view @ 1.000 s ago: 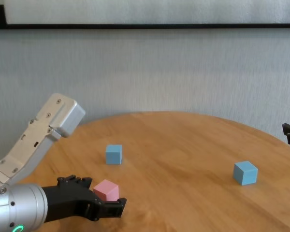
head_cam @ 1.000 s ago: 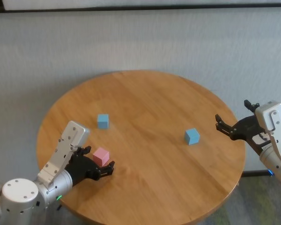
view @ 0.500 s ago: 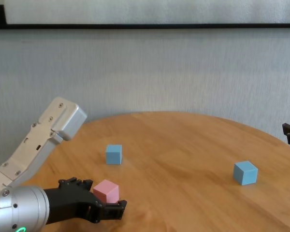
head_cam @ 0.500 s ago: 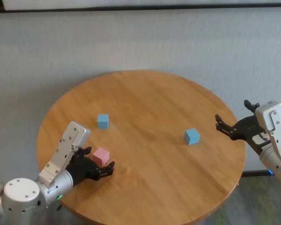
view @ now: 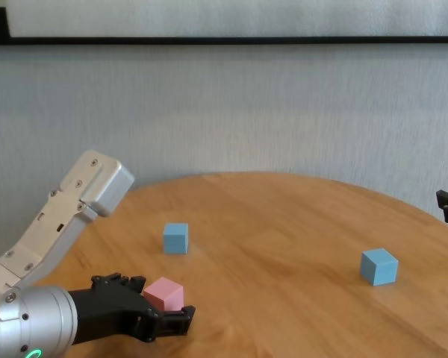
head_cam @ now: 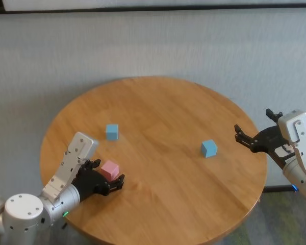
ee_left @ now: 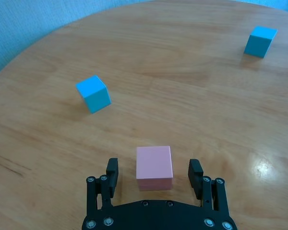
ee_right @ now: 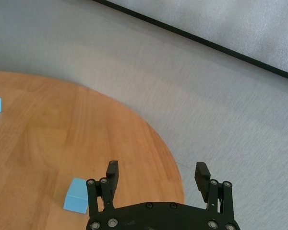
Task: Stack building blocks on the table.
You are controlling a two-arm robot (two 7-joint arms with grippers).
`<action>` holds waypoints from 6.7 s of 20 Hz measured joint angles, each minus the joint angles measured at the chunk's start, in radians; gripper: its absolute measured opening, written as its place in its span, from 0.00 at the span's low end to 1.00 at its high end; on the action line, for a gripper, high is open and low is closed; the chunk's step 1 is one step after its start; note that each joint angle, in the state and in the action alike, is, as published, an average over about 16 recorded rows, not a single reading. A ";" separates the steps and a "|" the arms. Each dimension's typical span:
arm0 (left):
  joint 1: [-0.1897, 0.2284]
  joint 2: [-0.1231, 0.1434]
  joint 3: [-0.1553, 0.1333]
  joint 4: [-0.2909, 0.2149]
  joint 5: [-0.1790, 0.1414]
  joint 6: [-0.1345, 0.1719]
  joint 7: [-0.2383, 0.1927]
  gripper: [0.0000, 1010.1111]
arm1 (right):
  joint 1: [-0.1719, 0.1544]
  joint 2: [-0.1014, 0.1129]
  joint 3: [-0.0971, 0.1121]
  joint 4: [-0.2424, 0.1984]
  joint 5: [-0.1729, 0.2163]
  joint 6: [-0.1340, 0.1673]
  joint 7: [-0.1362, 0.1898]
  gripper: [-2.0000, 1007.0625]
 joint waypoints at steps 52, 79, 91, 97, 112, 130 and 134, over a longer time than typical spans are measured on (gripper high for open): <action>-0.252 -0.173 0.079 0.264 0.161 -0.097 -0.141 0.40 | 0.000 0.000 0.000 0.000 0.000 0.000 0.000 1.00; -0.283 -0.208 0.106 0.368 0.141 -0.105 -0.176 0.41 | 0.000 0.000 0.000 0.000 0.000 0.000 0.000 1.00; -0.263 -0.194 0.086 0.317 0.136 -0.100 -0.147 0.64 | 0.000 0.000 0.000 0.000 0.000 0.000 0.000 1.00; -0.221 -0.148 0.043 0.203 0.126 -0.088 -0.115 0.82 | 0.000 0.000 0.000 0.000 0.000 0.000 0.000 1.00; -0.074 0.012 -0.094 -0.063 0.106 -0.040 -0.057 0.99 | -0.005 -0.008 0.004 -0.009 0.015 0.013 0.013 1.00; -0.074 0.011 -0.093 -0.059 0.107 -0.042 -0.057 0.99 | -0.002 -0.128 0.007 -0.020 0.090 0.188 0.052 1.00; -0.076 0.010 -0.092 -0.057 0.107 -0.042 -0.057 0.99 | 0.016 -0.157 0.001 0.010 0.081 0.220 0.054 1.00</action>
